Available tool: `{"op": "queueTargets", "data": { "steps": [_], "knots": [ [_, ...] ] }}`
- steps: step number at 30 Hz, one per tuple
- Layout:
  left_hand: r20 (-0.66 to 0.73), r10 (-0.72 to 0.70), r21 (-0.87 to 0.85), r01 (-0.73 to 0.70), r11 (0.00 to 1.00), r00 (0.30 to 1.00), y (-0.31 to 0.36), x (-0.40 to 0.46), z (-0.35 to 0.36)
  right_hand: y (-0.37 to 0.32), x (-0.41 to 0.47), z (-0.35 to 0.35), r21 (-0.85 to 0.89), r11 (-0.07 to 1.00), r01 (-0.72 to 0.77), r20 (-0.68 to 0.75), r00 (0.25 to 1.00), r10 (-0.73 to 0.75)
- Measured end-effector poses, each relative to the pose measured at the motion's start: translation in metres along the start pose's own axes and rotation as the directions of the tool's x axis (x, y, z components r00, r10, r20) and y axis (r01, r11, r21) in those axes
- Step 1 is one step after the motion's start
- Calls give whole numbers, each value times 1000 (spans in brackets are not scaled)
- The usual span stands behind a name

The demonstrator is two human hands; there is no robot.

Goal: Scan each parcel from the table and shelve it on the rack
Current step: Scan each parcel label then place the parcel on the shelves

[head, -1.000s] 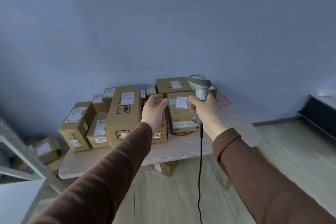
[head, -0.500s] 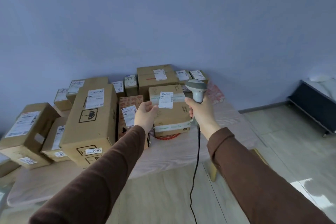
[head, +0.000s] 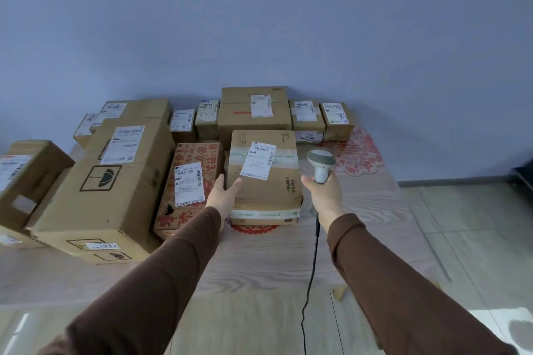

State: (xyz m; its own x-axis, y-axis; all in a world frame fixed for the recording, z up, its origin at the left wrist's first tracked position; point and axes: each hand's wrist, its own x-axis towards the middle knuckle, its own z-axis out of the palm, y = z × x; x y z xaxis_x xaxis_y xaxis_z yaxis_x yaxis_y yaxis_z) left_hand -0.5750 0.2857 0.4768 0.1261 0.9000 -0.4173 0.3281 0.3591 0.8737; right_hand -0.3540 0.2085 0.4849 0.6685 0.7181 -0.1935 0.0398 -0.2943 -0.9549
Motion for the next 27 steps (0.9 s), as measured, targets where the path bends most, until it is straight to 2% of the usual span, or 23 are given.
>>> {"op": "queueTargets", "data": {
  "steps": [5, 8, 16, 21, 27],
  "knots": [
    [-9, -70, -44, 69, 997, 998, -9, 22, 9, 24, 16, 7, 8, 996, -86, 80, 993, 85],
    [16, -95, -135, 96, 986, 995, -25, 41, 8, 33, 21, 12, 46, 993, -106, 112, 989, 100],
    [58, -78, -294, 92, 951, 995, -25, 36, 19, 43, 23, 9, 131, 982, -133, 164, 980, 111],
    [80, 3, -335, 24, 942, 997, -4, 18, 19, 24, 17, -10, 204, 973, -107, 161, 984, 74],
    [76, 179, -374, -139, 917, 981, 60, -15, -6, -51, -1, -31, 319, 948, 7, 153, 986, -59]
  ]
}}
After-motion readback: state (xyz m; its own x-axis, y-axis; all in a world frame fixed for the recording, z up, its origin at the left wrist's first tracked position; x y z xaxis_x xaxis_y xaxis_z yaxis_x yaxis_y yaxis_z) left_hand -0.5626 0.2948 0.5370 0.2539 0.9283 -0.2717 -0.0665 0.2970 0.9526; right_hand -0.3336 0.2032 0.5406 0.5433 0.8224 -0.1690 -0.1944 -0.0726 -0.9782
